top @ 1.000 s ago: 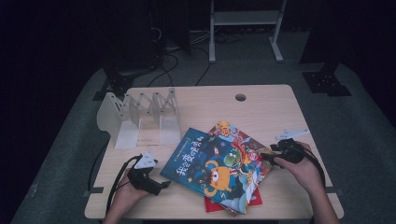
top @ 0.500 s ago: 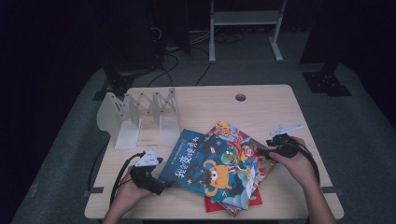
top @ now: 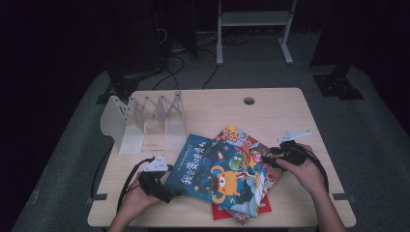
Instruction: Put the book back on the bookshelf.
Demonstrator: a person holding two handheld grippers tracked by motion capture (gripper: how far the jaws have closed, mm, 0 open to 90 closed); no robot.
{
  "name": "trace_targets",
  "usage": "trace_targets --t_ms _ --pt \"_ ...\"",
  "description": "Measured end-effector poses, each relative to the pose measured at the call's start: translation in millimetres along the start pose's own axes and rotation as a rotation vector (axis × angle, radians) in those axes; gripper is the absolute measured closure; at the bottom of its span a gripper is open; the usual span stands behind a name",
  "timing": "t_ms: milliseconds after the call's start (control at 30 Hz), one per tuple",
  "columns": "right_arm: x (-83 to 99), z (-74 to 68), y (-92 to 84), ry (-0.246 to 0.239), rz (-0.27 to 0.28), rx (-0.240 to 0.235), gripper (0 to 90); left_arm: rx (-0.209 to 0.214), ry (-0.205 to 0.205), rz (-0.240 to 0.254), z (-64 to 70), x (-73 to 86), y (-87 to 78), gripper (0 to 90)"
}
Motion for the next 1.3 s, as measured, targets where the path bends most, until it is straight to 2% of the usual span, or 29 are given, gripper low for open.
trace_targets --t_ms 67,167,200,367,467,600,767,900,1033,1300 --pt "0.2 0.2 1.5 0.012 0.002 -0.010 41.2 0.033 -0.007 0.010 4.6 -0.4 0.5 0.0" --pt "-0.1 0.9 1.9 0.018 0.003 -0.010 41.1 0.055 0.003 0.006 9.5 -1.0 1.7 0.0" --pt "0.0 1.7 2.6 0.022 0.002 -0.018 39.7 0.076 0.010 -0.001 13.7 -2.1 3.0 0.0" --pt "0.5 4.8 4.2 0.044 0.002 -0.020 35.7 0.107 0.022 0.001 19.5 -4.4 4.9 0.0" --pt "1.2 5.4 4.4 0.051 0.002 -0.032 34.8 0.096 0.018 0.001 17.7 -4.2 6.1 0.0" --pt "0.9 5.3 5.2 0.038 0.004 -0.033 33.7 0.078 0.009 0.017 13.9 -6.1 5.0 0.0" --pt "-0.7 6.8 9.9 0.038 0.011 -0.037 26.0 0.052 -0.004 0.028 7.2 -5.6 1.6 0.0" --pt "-2.3 7.1 11.6 0.031 0.008 -0.041 26.0 0.043 -0.008 0.038 4.3 -5.9 0.2 0.0" --pt "-5.7 6.0 16.6 0.015 0.020 -0.060 26.6 0.029 -0.030 0.059 -0.3 -6.8 -3.1 0.0" --pt "-9.6 -1.4 23.1 0.003 0.034 -0.079 27.3 0.001 -0.055 0.056 -8.2 -3.6 -6.8 0.0"
Point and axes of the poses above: each handheld gripper's, and its own axes: y roughly forward along the jaws, x roughly out of its underside, z roughly to its right, the point moved 6 cm from there along y, roughly forward along the jaws, and after that the axes turned 4 degrees about z, right-handed, at the moved point
